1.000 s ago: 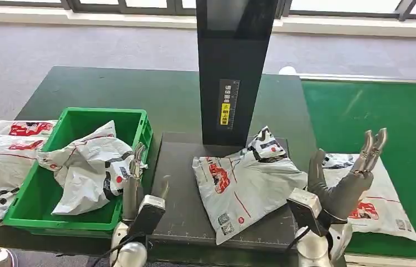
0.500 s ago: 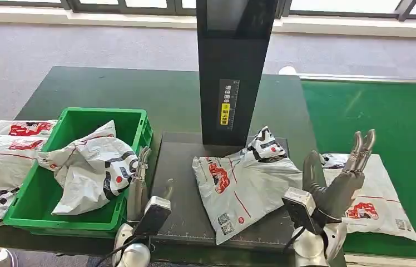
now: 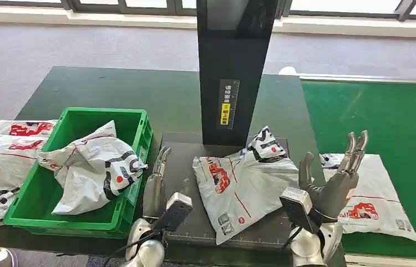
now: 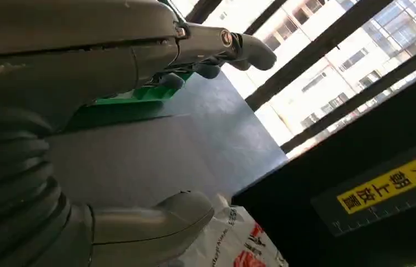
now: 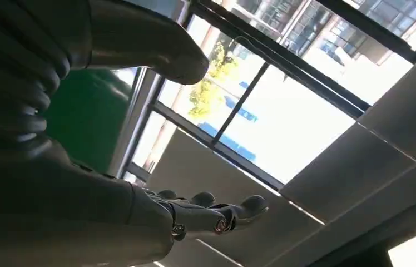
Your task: Moved the parcel from conveyor to table for the left to box.
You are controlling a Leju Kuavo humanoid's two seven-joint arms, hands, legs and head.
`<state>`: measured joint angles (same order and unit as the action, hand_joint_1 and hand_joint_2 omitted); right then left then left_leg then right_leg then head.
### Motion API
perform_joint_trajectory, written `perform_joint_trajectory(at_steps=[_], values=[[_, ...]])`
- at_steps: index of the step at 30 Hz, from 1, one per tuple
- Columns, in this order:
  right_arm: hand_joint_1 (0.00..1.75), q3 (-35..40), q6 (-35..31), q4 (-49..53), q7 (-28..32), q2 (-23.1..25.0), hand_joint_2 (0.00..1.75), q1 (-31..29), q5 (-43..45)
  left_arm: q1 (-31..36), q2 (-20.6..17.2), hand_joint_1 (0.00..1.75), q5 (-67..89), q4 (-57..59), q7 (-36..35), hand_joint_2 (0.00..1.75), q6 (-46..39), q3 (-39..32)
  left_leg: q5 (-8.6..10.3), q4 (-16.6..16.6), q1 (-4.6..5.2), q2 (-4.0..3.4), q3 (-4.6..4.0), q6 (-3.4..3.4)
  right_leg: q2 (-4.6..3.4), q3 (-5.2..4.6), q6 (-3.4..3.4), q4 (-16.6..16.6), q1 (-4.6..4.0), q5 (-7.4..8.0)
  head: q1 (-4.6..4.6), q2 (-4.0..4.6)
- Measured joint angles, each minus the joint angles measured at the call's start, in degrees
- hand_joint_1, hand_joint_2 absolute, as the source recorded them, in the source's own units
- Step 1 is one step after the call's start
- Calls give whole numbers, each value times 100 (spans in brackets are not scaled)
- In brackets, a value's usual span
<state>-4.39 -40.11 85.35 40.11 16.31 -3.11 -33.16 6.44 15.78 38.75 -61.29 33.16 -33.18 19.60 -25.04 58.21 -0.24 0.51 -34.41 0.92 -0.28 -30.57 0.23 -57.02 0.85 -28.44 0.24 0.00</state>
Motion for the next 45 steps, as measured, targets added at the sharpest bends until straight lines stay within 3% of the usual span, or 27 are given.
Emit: perform_joint_trajectory(at_steps=[8, 20, 31, 45], values=[[0, 134, 2, -809, -2, -22, 175, -260, 600, 753, 125, 0, -48, 558, -76, 175, -74, 206, 4, 0, 0, -3, 4, 1, -2, 10, 2, -1, -1, 4, 2, 0], [0, 289, 2, -1726, 0, -24, 175, -706, 802, 979, 197, 0, -55, 862, -61, 175, -142, 256, 4, 0, 0, 1, 1, 1, -2, 5, 1, -2, -1, 3, 2, 0], [0, 289, 0, -2011, 0, -98, 175, -818, 829, 1407, 326, 0, 745, 1968, -971, 175, -146, 779, 4, 0, 1, 0, 0, 1, -1, 4, 2, -1, 0, 4, 2, 2], [0, 286, -2, -2015, 0, -221, 175, -810, 813, 1569, 361, 0, 767, 2671, -1097, 175, 212, 1244, 4, -1, 1, 0, -1, 1, -1, 3, 2, -2, 0, 3, 2, 2]])
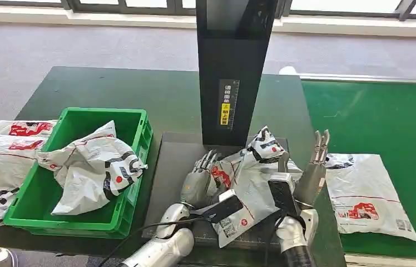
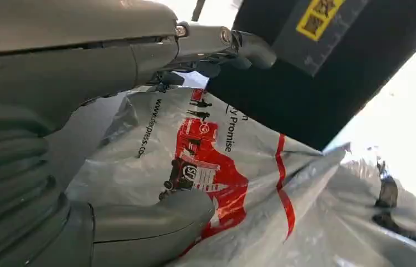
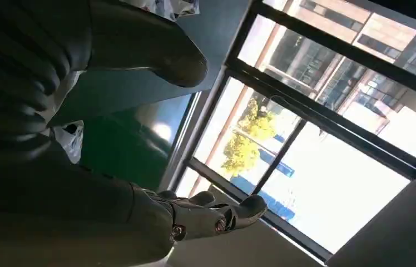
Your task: Moved the parcel from conveyor to table for the left to box.
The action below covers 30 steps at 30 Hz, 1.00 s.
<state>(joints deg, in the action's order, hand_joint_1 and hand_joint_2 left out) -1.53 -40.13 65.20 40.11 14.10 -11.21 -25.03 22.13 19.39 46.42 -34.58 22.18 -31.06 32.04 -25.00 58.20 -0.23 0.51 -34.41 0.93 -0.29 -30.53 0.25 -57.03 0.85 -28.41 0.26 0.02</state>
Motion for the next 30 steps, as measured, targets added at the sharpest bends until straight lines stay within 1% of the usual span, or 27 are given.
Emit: perform_joint_trajectory(at_steps=[6, 7, 8, 19, 24, 30], values=[[0, -20, 0, 4, 0, -24, 175, 47, -6, 99, 7, 0, -227, 101, -216, 175, 319, 444, 0, 0, 1, 1, -1, 0, 0, 1, 0, 1, 1, 0, 0, -2], [0, -26, 0, 13, 0, -26, 175, 61, -13, 118, 9, 61, -264, 122, -275, 175, 336, 526, 0, 0, 1, 1, -1, 0, 1, 1, 0, 1, 1, 0, 0, 0], [0, -31, 0, 35, 0, -28, 175, 83, -22, 138, 9, 175, -267, 147, -339, 175, 347, 605, 0, 0, 1, 1, -1, 0, 1, 1, 0, 1, 1, 0, 0, -2], [0, -59, -4, 243, 0, -33, 175, 214, 83, 313, 44, 175, 341, 557, -1265, 175, 522, 1261, 0, 0, 1, 2, 1, 0, 1, 5, 0, 1, 0, 0, 0, -2], [0, -77, -4, 332, 0, -33, 175, 233, 105, 338, 52, 175, 429, 605, -1305, 175, 579, 1362, 0, 0, 1, 5, 7, 0, 1, 12, 0, 1, 0, 0, 0, -2], [0, -164, -4, 487, 0, -33, 175, 300, 146, 374, 66, 175, 695, 649, -1563, 175, 529, 1442, 0, 0, 1, 4, 12, 0, 2, 17, 0, 1, 0, 0, 0, 0]])
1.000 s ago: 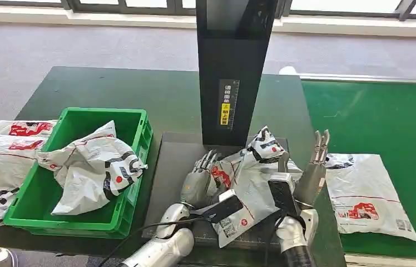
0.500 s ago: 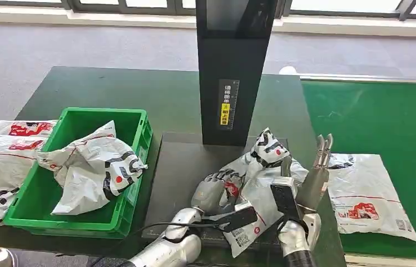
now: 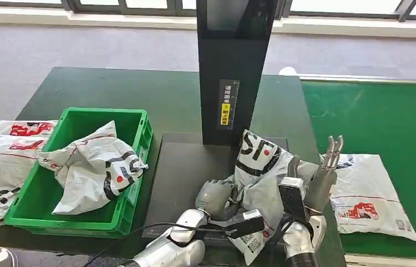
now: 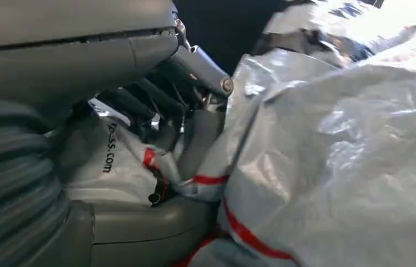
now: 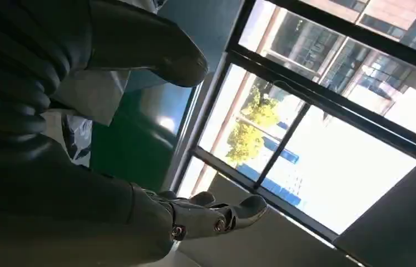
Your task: Moved the parcel from conveyor to table for the left to box.
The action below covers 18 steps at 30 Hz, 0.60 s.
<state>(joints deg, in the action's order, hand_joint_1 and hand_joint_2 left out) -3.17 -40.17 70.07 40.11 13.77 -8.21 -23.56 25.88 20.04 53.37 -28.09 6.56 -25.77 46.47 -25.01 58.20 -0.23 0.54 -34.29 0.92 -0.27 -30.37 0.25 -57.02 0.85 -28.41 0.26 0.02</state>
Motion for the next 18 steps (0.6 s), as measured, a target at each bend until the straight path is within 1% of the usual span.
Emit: perform_joint_trajectory(at_steps=[3, 5, 8, 9, 11, 13, 15, 18], values=[[0, -22, 0, 41, 0, 0, 175, 18, 0, 4, 4, 175, 54, 9, -63, 175, -41, 4, 0, 0, 0, -2, 2, 0, 0, 1, 0, 0, 0, 0, 0, 0], [0, -28, 2, 55, 0, 0, 175, 28, -13, 7, 4, 175, 217, 15, -204, 175, -237, 4, 0, 0, 0, -2, 2, 0, 0, 0, 0, -1, -1, 0, 0, -2], [0, -46, 0, 101, 0, 0, 175, 59, -70, 7, 4, 175, 722, 24, -654, 175, -1022, 0, 1, 0, 0, -3, 1, 1, -1, -2, 0, -2, -1, 1, 0, 0], [0, -70, 0, 127, 0, 2, 175, 87, -90, -26, -4, 175, 899, -68, -645, 175, -1211, -53, 1, 0, 0, 2, -1, 0, 0, -1, 0, -2, -1, 0, 0, 0], [0, -136, 0, 151, 0, 7, 175, 129, -136, -160, -37, 175, 1330, -438, -257, 175, -1379, -425, 3, 0, 0, 12, -6, 1, 4, 0, 0, -4, -1, 0, 0, 0], [0, -186, 2, 168, 0, 22, 175, 151, -166, -369, -79, 175, 1563, -1058, 389, 175, -1397, -1011, 2, 0, 1, 3, -8, 2, -3, -9, 0, -6, 0, 0, 0, 0], [0, -238, 0, 199, 0, 35, 175, 185, -168, -581, -98, 175, 1578, -1715, 847, 175, -1416, -1671, 1, 0, 0, -3, -8, 2, -7, -10, 0, -6, 0, 0, 0, -2], [0, -295, 0, 225, 0, 39, 175, 195, -168, -861, -142, 175, 1374, -2651, 1387, 175, -1421, -2419, 1, -1, -1, -1, -18, 2, -5, -19, -1, -7, -3, -1, 0, -2]])
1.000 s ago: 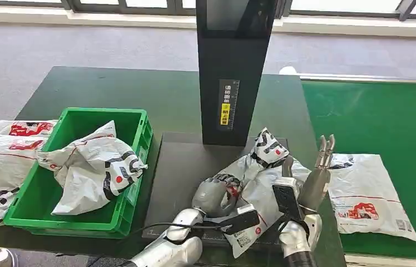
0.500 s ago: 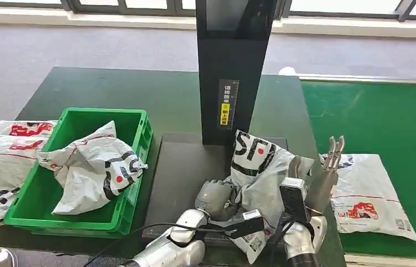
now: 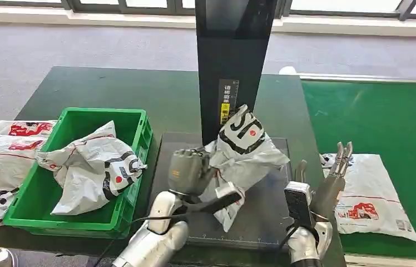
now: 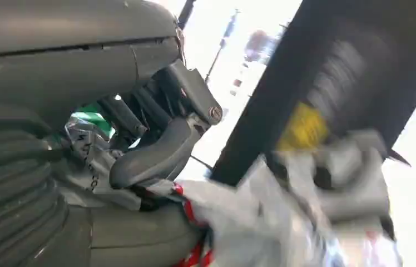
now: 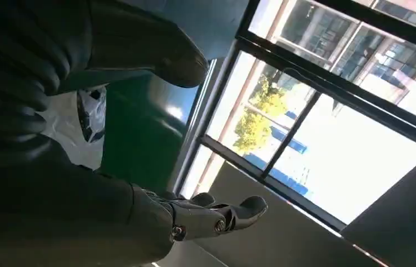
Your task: Moved the parcel from conveyor to table for the left to box.
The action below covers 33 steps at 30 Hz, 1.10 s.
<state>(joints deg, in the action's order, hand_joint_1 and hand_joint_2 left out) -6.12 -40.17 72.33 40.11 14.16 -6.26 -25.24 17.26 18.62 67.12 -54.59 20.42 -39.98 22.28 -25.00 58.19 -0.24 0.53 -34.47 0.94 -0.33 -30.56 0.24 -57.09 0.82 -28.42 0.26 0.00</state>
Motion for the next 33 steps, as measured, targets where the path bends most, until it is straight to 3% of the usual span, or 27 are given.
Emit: perform_joint_trajectory(at_steps=[8, 23, 33], values=[[0, -57, 0, 6, 0, 24, 175, -11, 0, -471, -92, 175, -419, -1753, 626, 175, -24, -1505, 1, -2, -1, 7, 0, 0, 5, 4, -4, -2, -1, -3, 0, 0], [0, -127, 2, 7, 0, 87, 175, -75, -7, -708, -122, 175, -456, -2593, 686, 175, -24, -2156, 1, -1, 0, 14, -1, 0, 8, 5, -3, -2, -1, -3, 0, 2], [0, -131, 2, 4, 0, 87, 175, -81, 52, -938, -140, 175, -949, -3036, 1094, 175, -24, -3171, 1, -2, -1, 13, -1, 1, 8, 4, -6, -2, -1, -6, 0, 0]])
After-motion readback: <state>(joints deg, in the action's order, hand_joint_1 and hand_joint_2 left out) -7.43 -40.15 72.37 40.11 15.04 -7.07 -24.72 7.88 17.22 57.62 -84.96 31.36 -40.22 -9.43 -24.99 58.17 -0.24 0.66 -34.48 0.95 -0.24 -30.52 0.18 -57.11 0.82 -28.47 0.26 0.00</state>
